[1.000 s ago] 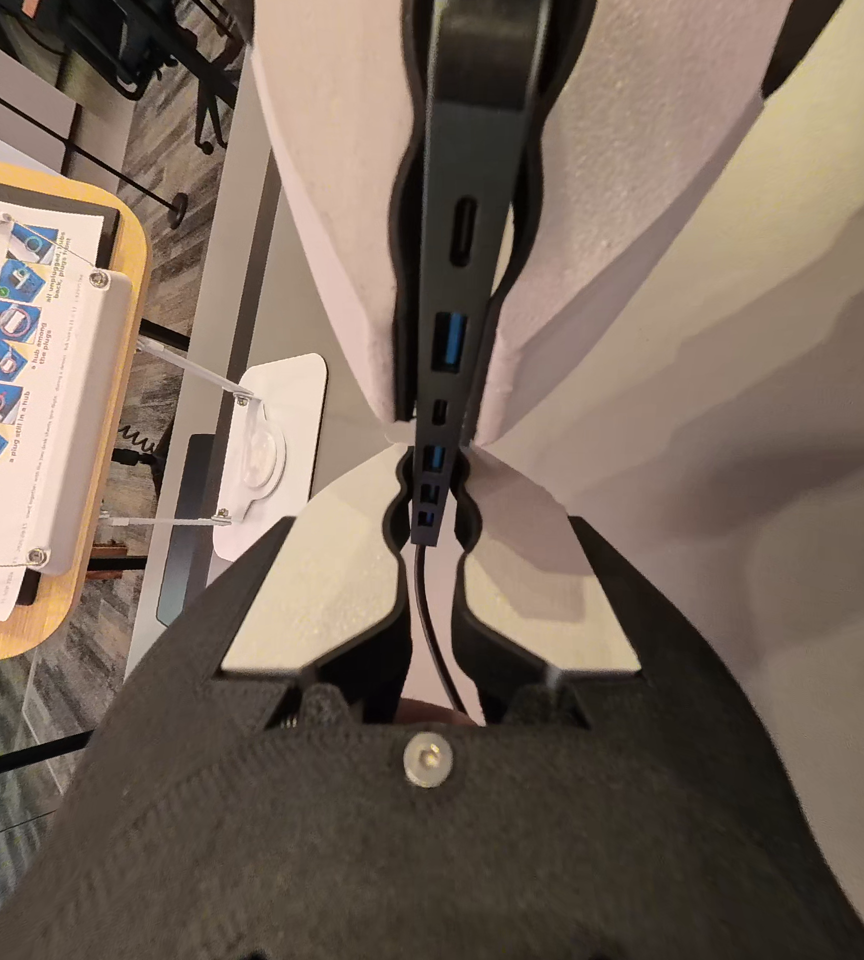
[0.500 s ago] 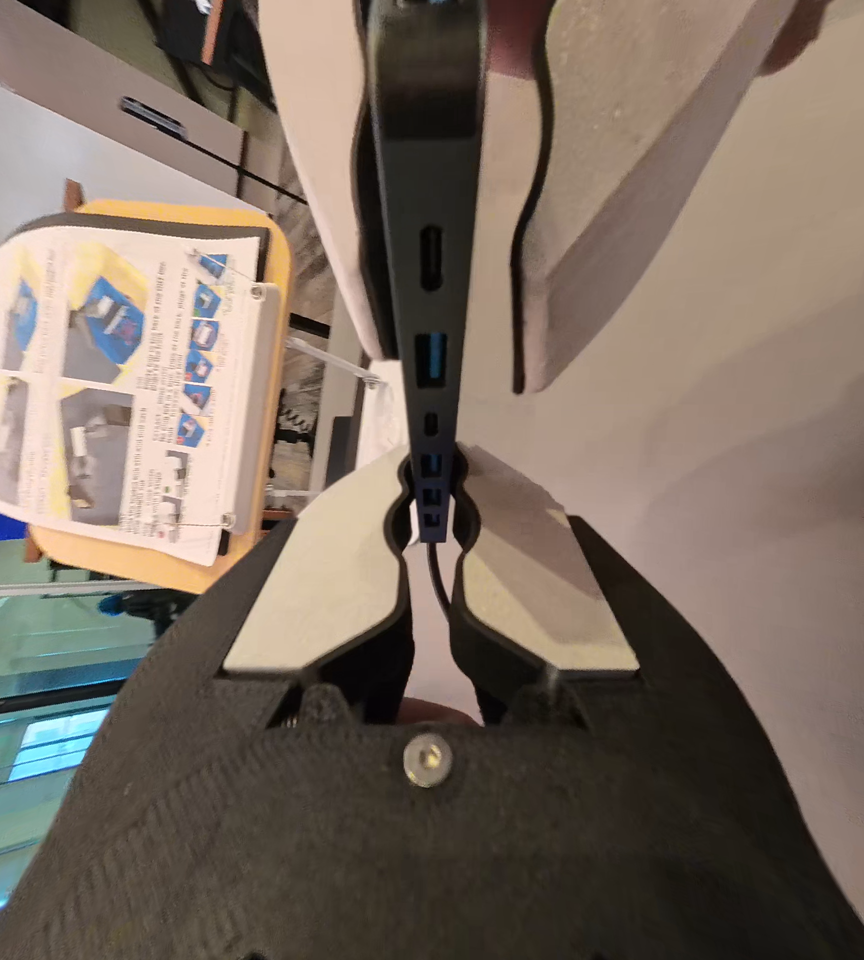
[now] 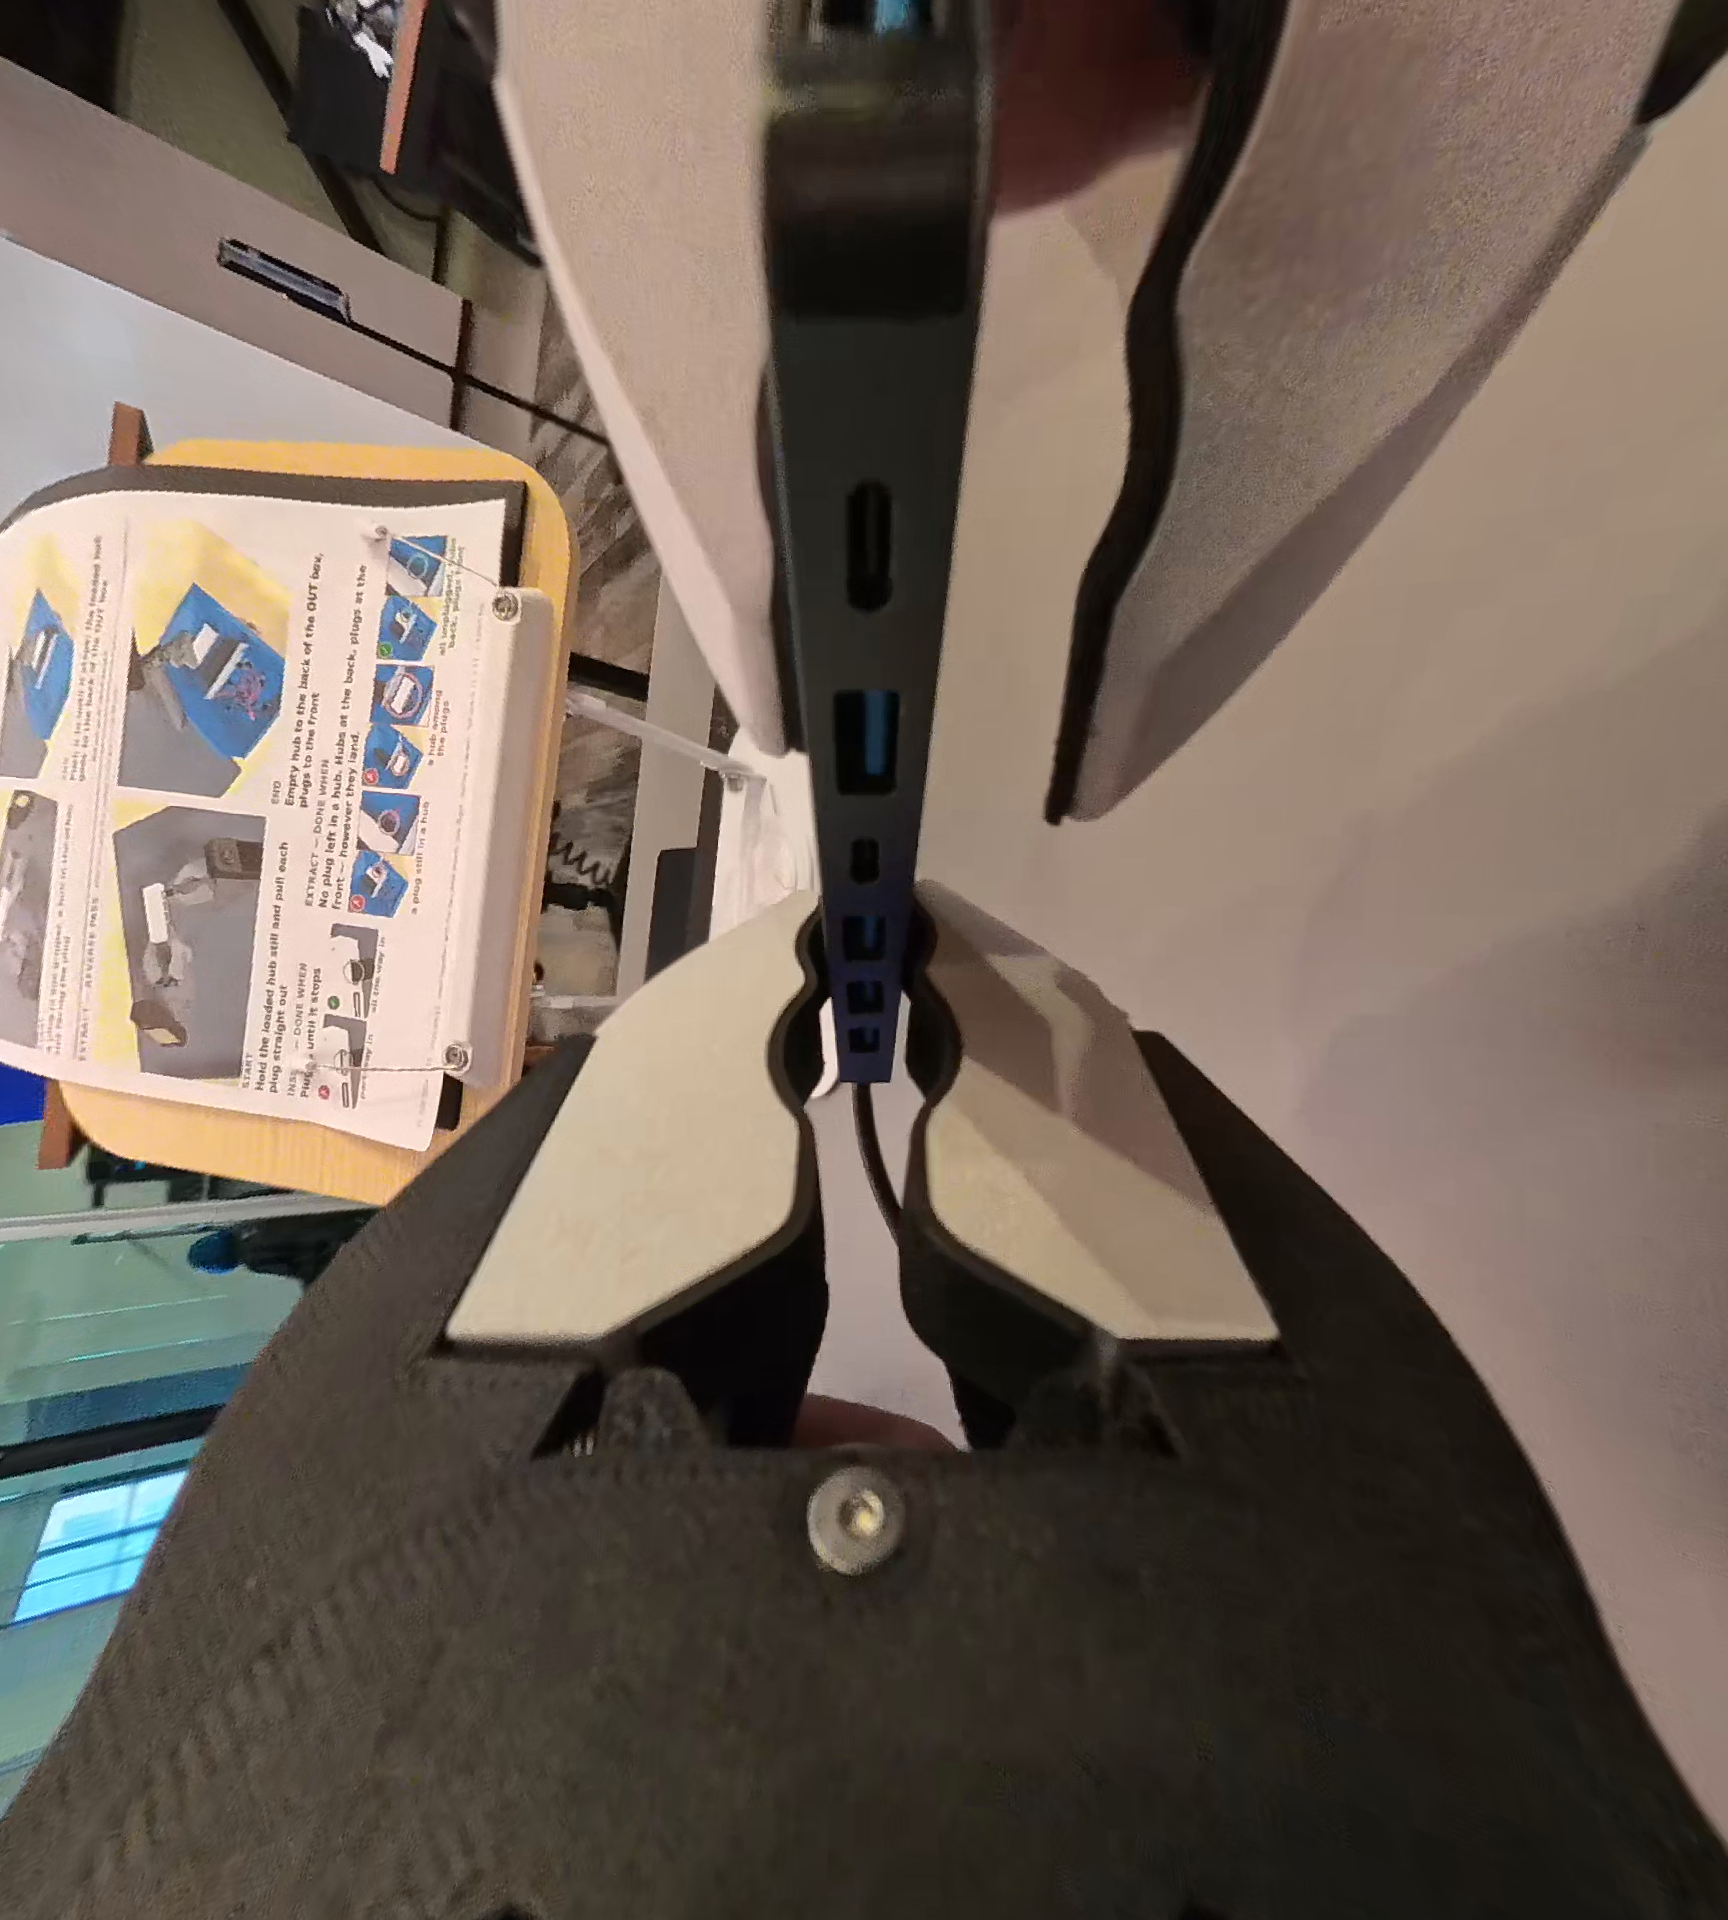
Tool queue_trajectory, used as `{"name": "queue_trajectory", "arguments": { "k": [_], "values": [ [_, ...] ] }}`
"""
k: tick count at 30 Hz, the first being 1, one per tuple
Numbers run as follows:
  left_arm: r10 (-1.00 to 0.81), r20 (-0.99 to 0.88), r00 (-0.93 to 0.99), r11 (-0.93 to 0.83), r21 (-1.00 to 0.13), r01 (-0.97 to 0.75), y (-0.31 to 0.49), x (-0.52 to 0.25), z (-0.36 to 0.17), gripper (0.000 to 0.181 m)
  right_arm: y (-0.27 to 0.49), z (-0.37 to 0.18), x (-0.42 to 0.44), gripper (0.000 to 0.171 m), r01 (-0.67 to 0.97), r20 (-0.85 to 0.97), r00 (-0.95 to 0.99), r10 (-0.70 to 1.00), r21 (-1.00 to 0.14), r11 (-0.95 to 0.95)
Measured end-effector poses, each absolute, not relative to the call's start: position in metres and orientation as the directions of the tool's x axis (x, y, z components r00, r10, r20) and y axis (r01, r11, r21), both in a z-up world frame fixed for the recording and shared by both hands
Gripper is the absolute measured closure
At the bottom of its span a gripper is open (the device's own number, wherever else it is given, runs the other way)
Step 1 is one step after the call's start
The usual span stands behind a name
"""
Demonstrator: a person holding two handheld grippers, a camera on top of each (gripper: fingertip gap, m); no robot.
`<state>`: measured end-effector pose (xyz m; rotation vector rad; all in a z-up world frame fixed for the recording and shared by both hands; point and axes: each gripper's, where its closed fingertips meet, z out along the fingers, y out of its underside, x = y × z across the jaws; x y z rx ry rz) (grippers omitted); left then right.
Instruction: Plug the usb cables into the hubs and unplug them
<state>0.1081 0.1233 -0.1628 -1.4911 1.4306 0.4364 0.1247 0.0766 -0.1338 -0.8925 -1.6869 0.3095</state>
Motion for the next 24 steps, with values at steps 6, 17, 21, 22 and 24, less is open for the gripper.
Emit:
{"name": "queue_trajectory", "arguments": {
  "k": [6, 17, 21, 22, 24],
  "values": [
    [-0.538, -0.819, 0.202, 0.143, -0.325, -0.935, 0.128, 0.101, -0.173, 0.170, 0.081, -0.137, 0.118, 0.153, 0.505, 0.808, -0.064, 0.586, -0.481, 0.717],
    [-0.525, -0.830, 0.189, 0.122, -0.293, -0.948, 0.132, 0.097, -0.176, 0.170, 0.088, -0.144, 0.113, 0.157, 0.554, 0.844, -0.040, 0.534, -0.426, 0.715],
    [-0.516, -0.840, 0.167, 0.116, -0.262, -0.958, 0.132, 0.096, -0.179, 0.170, 0.088, -0.149, 0.112, 0.160, 0.562, 0.839, -0.053, 0.541, -0.423, 0.711],
    [-0.518, -0.838, 0.172, 0.114, -0.267, -0.957, 0.133, 0.096, -0.179, 0.170, 0.089, -0.149, 0.112, 0.160, 0.561, 0.836, -0.047, 0.547, -0.431, 0.707],
    [-0.523, -0.832, 0.186, 0.113, -0.284, -0.952, 0.133, 0.095, -0.179, 0.169, 0.089, -0.149, 0.112, 0.160, 0.555, 0.837, -0.040, 0.546, -0.436, 0.709]
  ]
}}
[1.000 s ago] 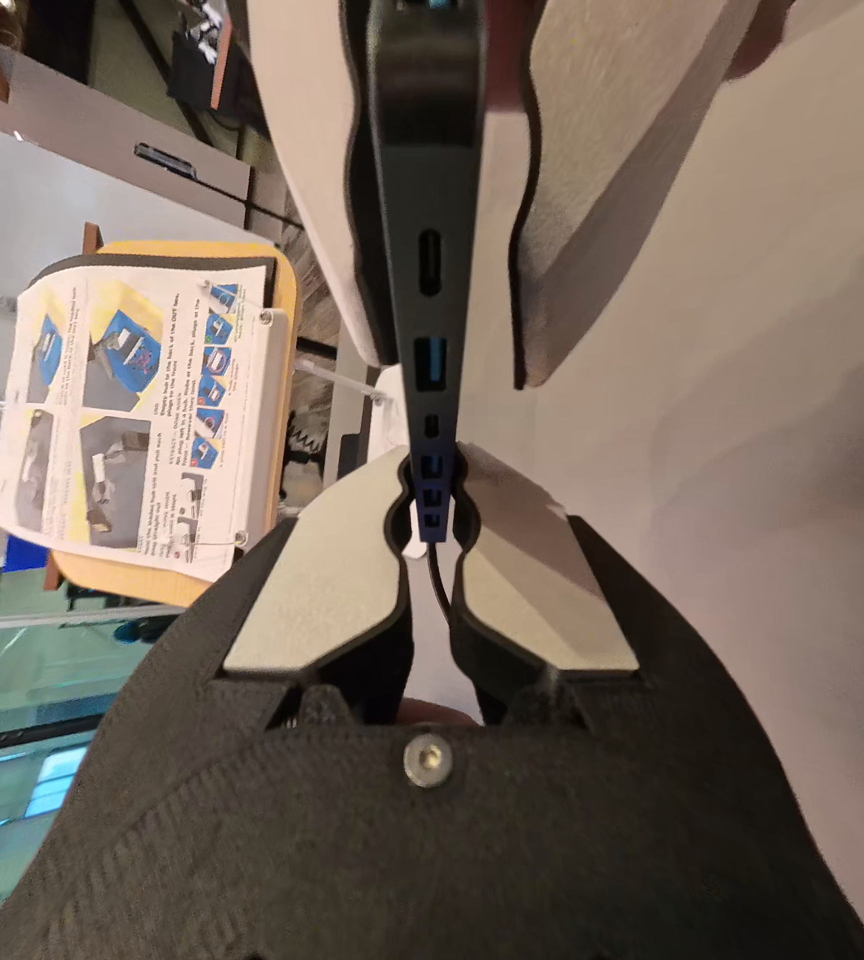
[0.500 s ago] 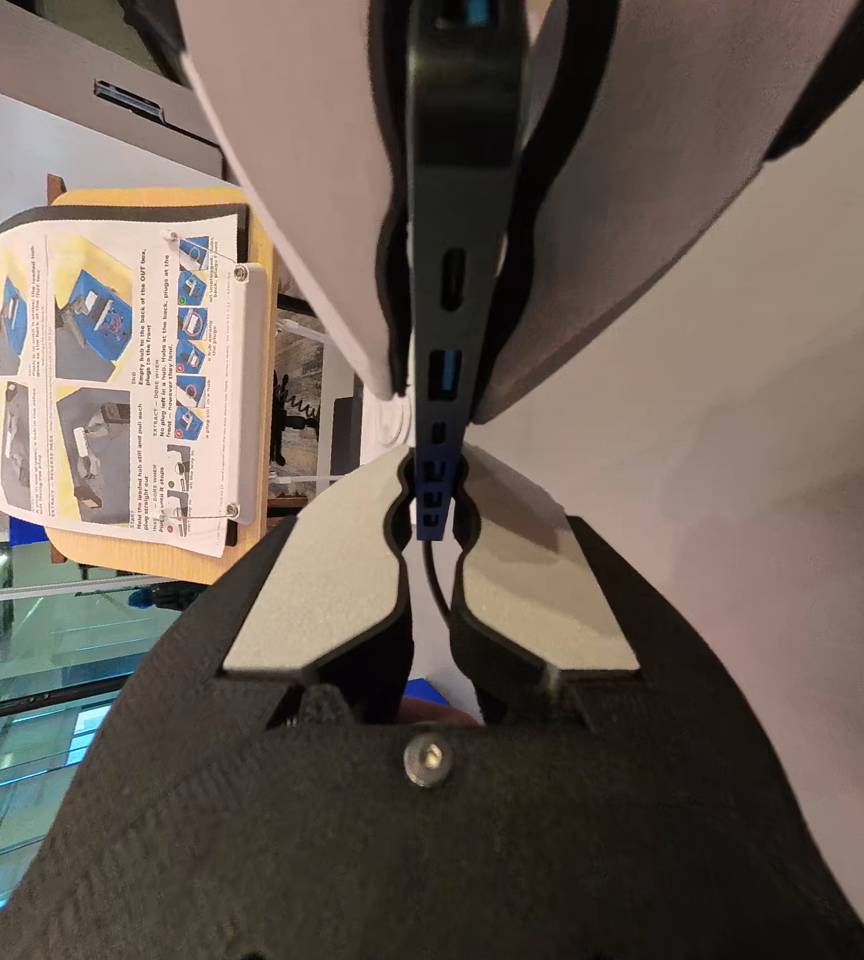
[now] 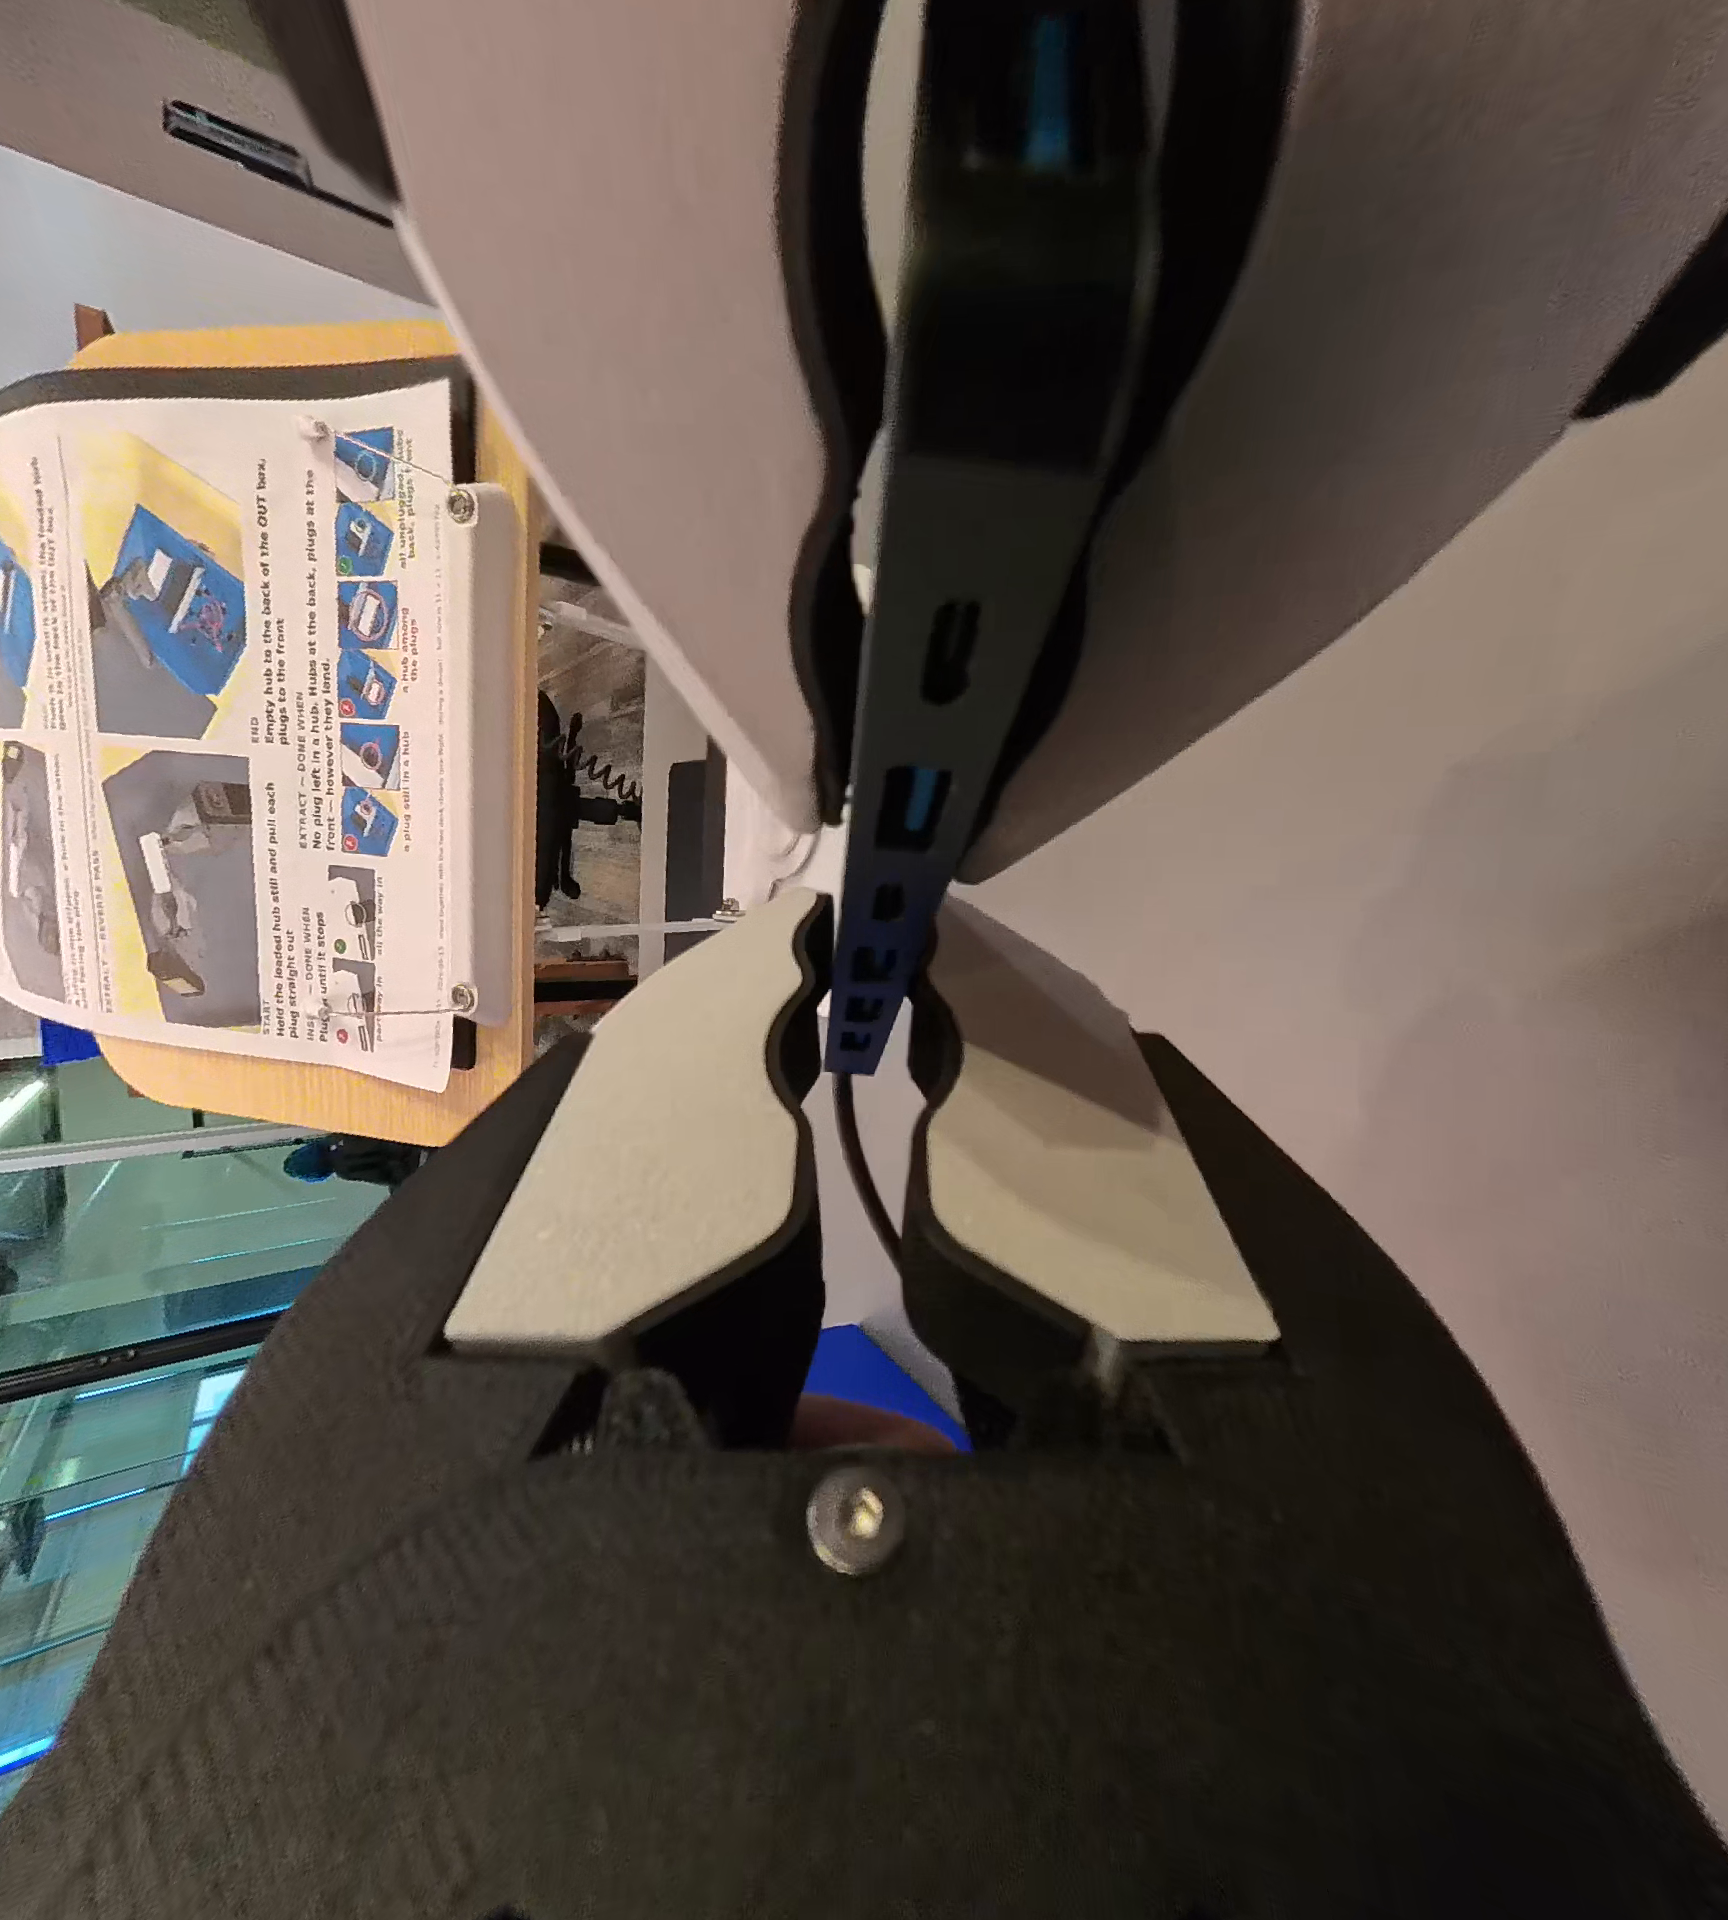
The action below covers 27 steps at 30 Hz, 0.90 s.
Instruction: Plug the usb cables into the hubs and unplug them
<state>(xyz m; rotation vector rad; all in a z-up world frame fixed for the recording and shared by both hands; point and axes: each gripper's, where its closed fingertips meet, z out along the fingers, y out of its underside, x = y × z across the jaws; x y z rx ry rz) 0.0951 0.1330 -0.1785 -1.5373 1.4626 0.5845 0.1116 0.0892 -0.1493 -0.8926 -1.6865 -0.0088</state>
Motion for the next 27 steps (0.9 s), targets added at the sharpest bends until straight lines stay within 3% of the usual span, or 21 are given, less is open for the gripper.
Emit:
{"name": "queue_trajectory", "arguments": {
  "k": [7, 12, 22, 27],
  "values": [
    [-0.517, -0.837, 0.181, 0.089, -0.263, -0.961, 0.134, 0.094, -0.180, 0.170, 0.092, -0.149, 0.112, 0.153, 0.566, 0.845, -0.031, 0.534, -0.425, 0.706],
    [-0.514, -0.843, 0.159, 0.083, -0.233, -0.969, 0.133, 0.094, -0.181, 0.170, 0.090, -0.151, 0.111, 0.158, 0.562, 0.837, -0.038, 0.546, -0.434, 0.704],
    [-0.510, -0.832, 0.216, 0.102, -0.307, -0.946, 0.135, 0.097, -0.178, 0.167, 0.093, -0.149, 0.113, 0.161, 0.562, 0.838, -0.028, 0.545, -0.438, 0.702],
    [-0.486, -0.834, 0.261, 0.097, -0.349, -0.932, 0.136, 0.093, -0.165, 0.152, 0.100, -0.145, 0.119, 0.161, 0.575, 0.847, -0.003, 0.531, -0.433, 0.694]
  ]
}}
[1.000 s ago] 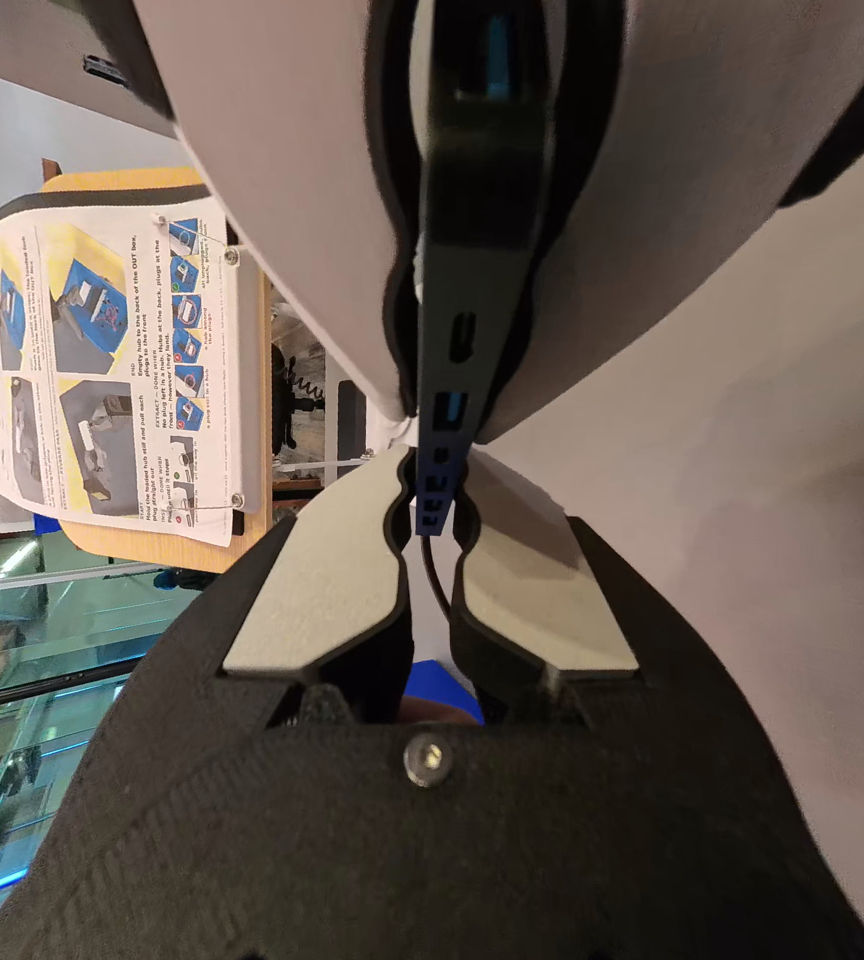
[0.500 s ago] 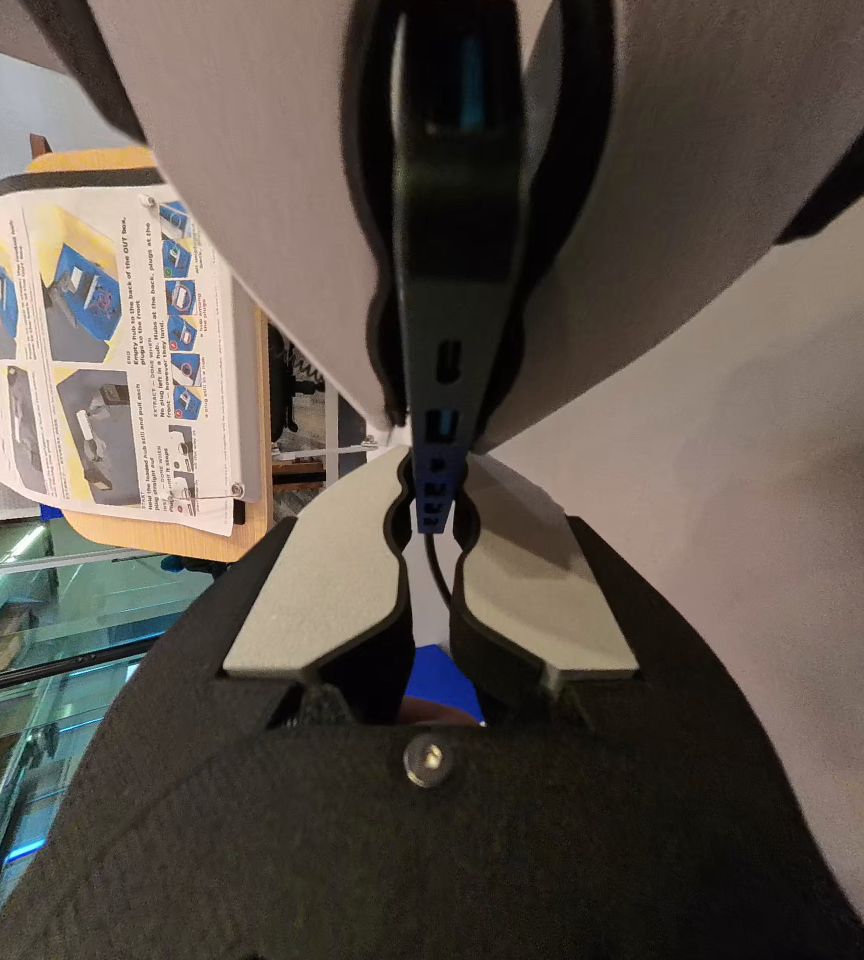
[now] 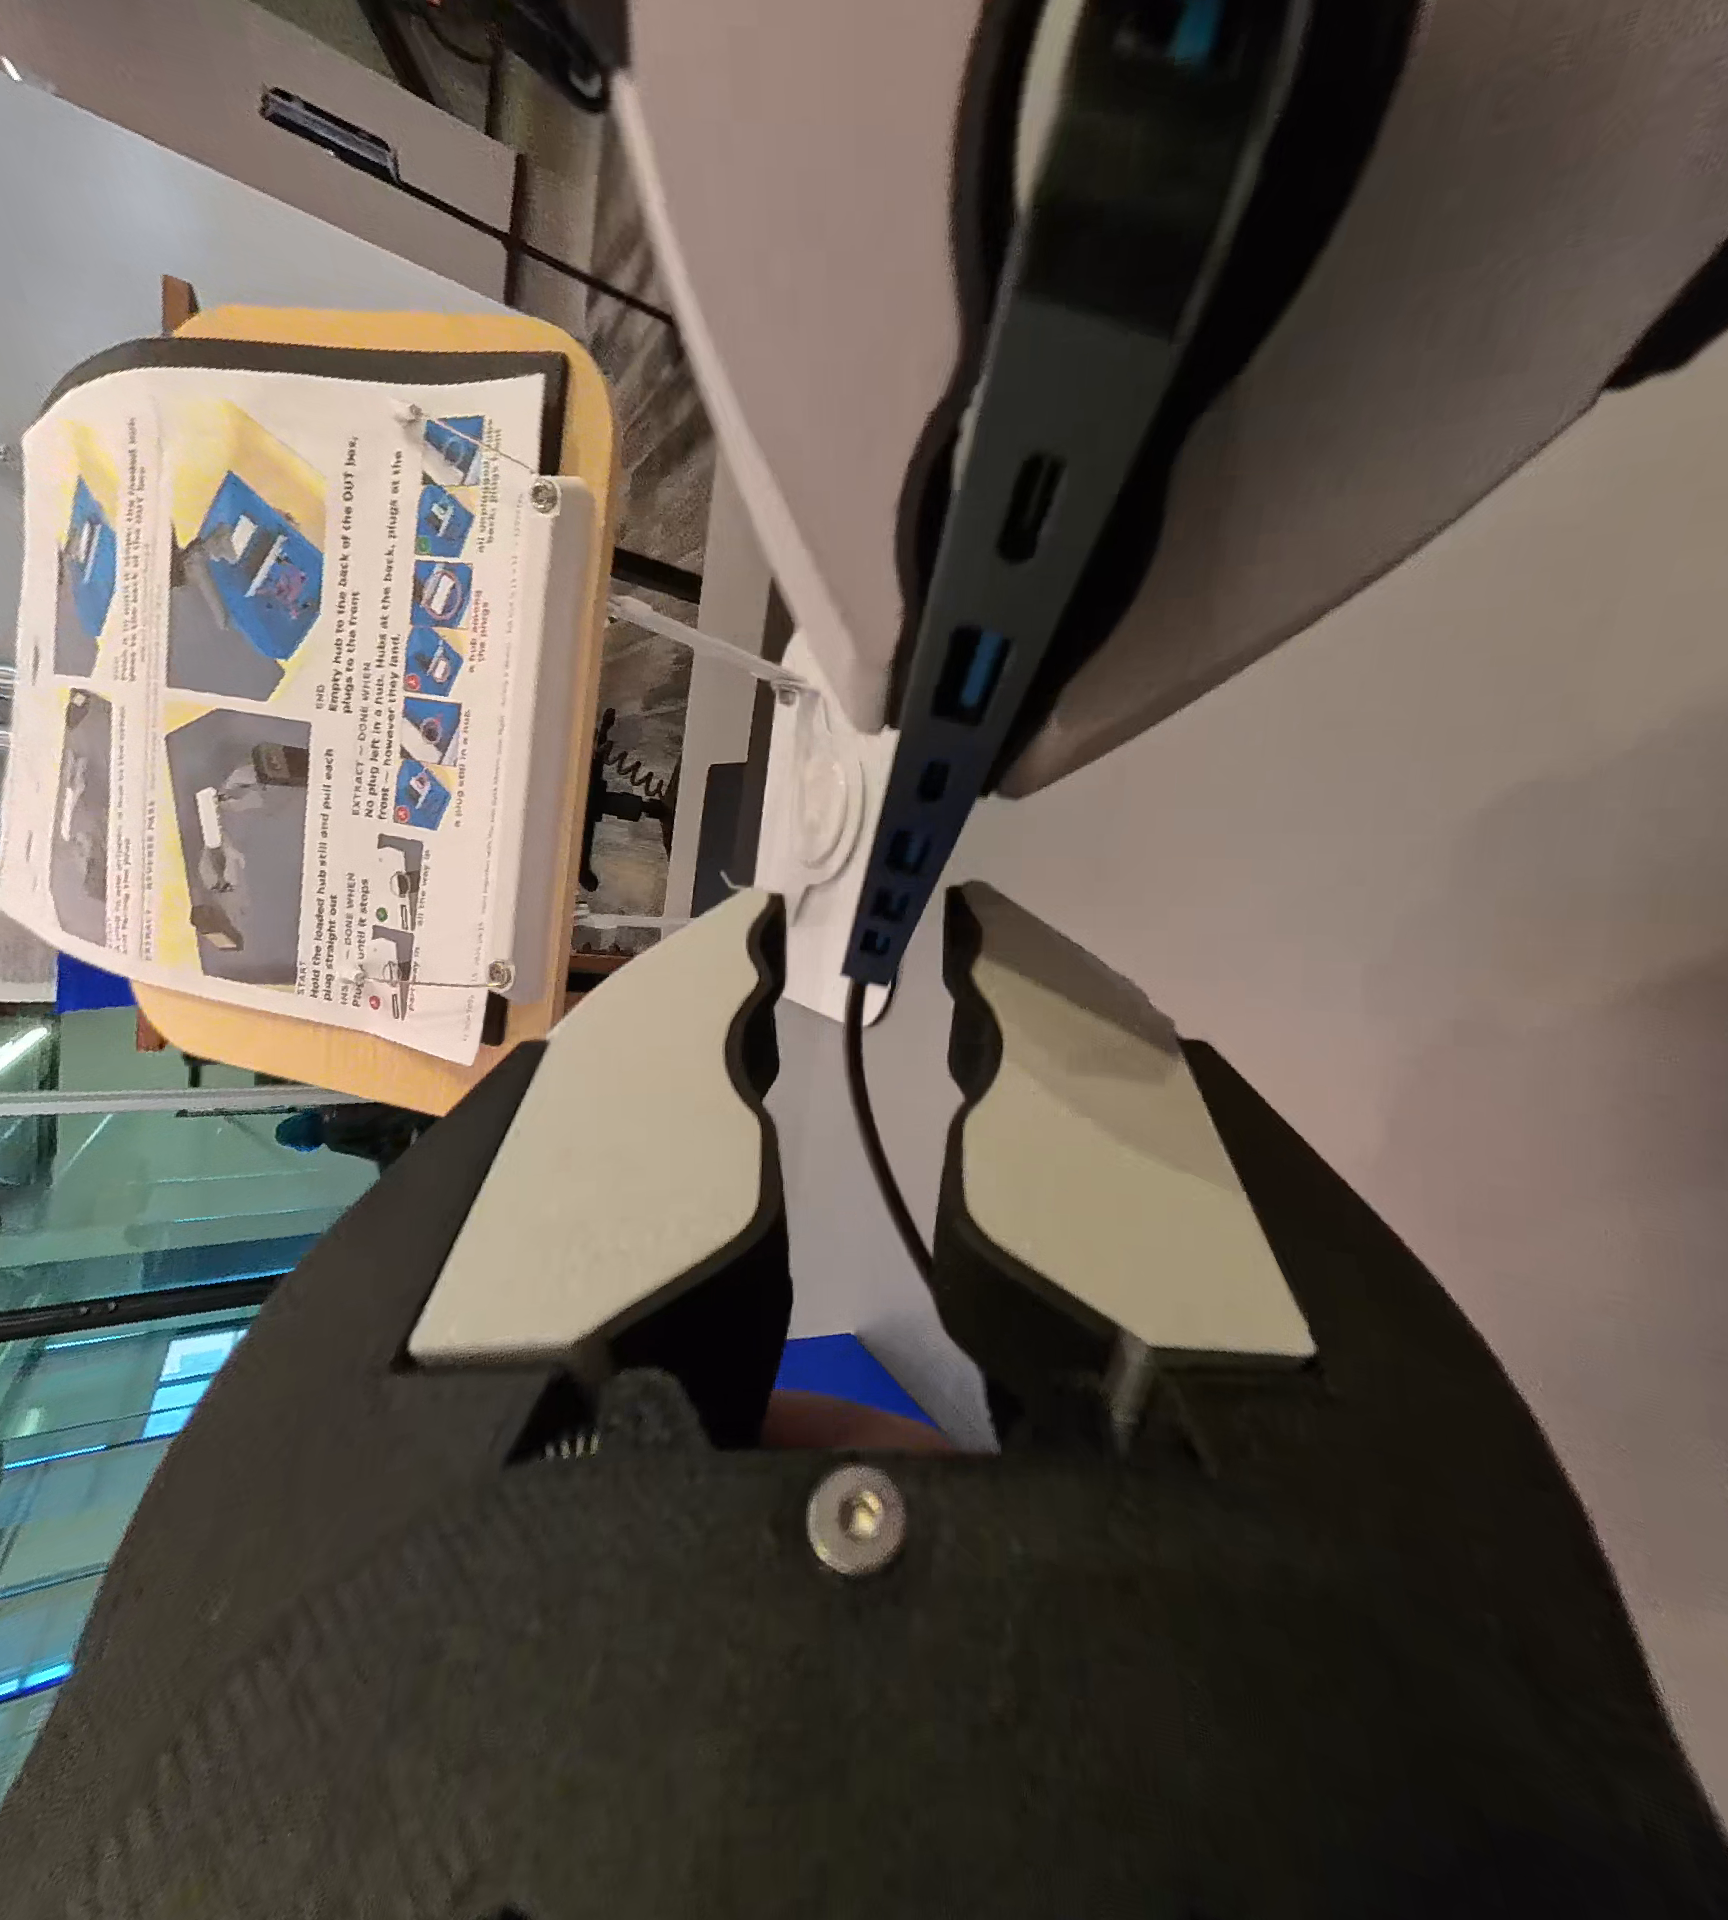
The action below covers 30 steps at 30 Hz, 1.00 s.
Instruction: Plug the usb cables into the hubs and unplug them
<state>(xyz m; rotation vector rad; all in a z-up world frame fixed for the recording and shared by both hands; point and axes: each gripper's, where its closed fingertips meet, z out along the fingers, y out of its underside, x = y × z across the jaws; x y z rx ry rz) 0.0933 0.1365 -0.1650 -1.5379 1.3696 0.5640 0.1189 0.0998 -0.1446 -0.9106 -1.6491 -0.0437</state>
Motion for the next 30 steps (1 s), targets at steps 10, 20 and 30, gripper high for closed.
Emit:
{"name": "queue_trajectory", "arguments": {
  "k": [10, 20, 30],
  "values": [
    [-0.464, -0.810, 0.360, 0.073, -0.440, -0.895, 0.137, 0.072, -0.136, 0.148, 0.115, -0.141, 0.129, 0.160, 0.597, 0.855, 0.052, 0.516, -0.441, 0.670],
    [-0.449, -0.791, 0.415, 0.099, -0.506, -0.857, 0.138, 0.074, -0.126, 0.140, 0.108, -0.139, 0.126, 0.161, 0.580, 0.895, 0.014, 0.446, -0.371, 0.726],
    [-0.534, -0.806, 0.253, 0.190, -0.407, -0.894, 0.123, 0.097, -0.151, 0.144, 0.098, -0.136, 0.120, 0.161, 0.544, 0.895, 0.007, 0.446, -0.378, 0.749]
  ]
}}
